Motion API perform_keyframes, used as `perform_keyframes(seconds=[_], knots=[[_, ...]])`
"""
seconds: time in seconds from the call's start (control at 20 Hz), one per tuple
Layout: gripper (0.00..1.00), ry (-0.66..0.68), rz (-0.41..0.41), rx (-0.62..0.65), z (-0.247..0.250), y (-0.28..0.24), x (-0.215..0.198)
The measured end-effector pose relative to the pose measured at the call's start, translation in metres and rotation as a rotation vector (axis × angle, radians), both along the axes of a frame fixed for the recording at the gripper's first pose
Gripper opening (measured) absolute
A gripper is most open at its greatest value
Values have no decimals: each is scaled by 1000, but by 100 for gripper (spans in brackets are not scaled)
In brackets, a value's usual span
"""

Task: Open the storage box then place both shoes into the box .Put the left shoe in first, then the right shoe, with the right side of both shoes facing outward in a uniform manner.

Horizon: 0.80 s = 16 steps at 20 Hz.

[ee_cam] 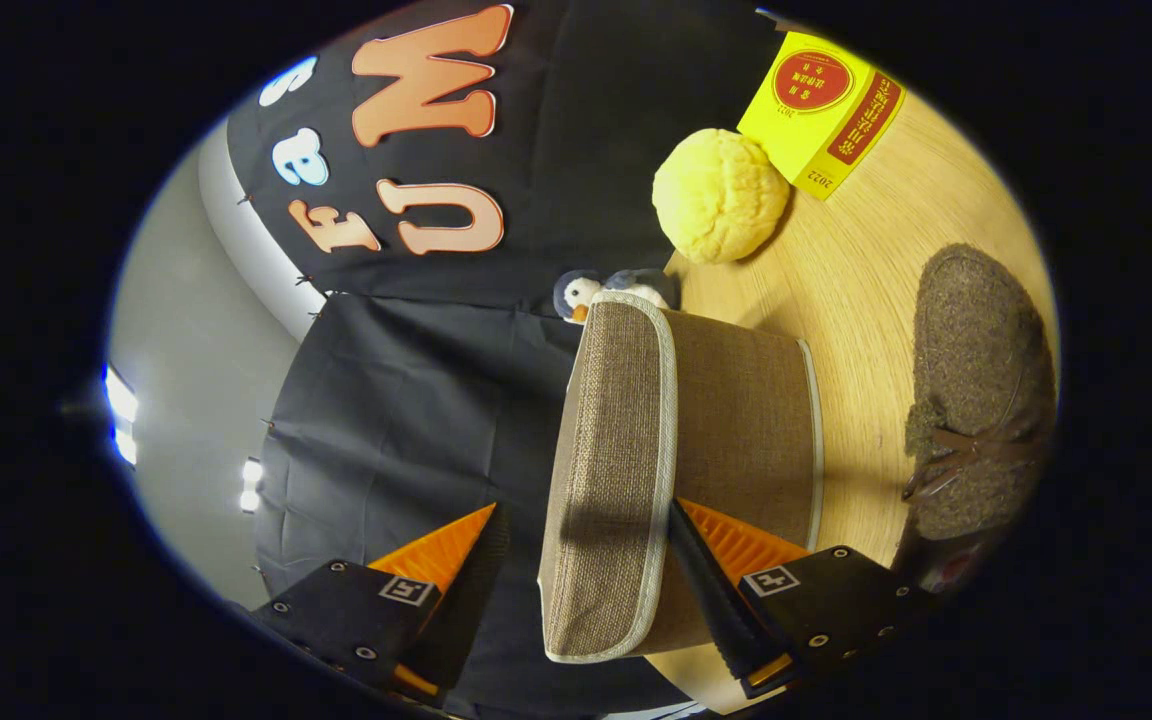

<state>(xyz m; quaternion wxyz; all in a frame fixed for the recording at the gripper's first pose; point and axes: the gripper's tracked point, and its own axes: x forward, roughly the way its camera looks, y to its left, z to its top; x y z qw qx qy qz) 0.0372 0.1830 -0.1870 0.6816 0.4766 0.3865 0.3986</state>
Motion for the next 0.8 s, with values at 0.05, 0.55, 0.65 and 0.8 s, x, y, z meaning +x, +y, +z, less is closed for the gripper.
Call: perform_keyframes(seconds=[0.05,0.55,0.65,0.8], knots=[[95,-6,-2,34,11,-3,-1],[41,-119,0,68,50,29,-16],[31,-149,10,79,62,40,-22],[18,-154,-45,2,58,53,-14]])
